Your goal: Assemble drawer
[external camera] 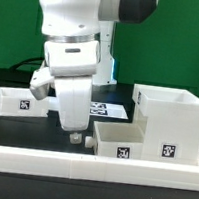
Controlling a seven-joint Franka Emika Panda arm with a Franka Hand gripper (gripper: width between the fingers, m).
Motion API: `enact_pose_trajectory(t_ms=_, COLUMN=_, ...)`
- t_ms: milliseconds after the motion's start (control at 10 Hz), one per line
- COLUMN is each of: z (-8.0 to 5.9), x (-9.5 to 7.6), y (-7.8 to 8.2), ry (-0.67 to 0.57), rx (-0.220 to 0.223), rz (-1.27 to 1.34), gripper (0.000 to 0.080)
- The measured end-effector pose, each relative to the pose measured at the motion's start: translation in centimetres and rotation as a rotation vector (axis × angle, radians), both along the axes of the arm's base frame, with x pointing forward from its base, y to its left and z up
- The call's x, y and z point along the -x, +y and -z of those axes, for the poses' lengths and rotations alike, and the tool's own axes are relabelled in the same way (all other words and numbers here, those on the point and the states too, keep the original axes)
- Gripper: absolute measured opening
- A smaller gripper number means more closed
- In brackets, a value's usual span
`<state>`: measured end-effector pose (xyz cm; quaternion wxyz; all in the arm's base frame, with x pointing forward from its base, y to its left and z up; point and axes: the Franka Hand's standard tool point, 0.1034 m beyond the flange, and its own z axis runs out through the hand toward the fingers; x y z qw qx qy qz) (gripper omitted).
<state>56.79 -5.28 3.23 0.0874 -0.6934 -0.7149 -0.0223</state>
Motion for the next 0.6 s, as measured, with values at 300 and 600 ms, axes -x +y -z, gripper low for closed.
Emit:
enact_pose_trajectory(t_ms=300, z=0.5, x=0.0, y=2.2, ry=0.016, rx=-0.004, rz=0.041, gripper=0.0649)
enact_pose_trajectory(t_ms=600, z=0.7, x=-0.1, y=2.2, ry=0.019, rx=-0.004, rz=0.052, gripper=0.0649)
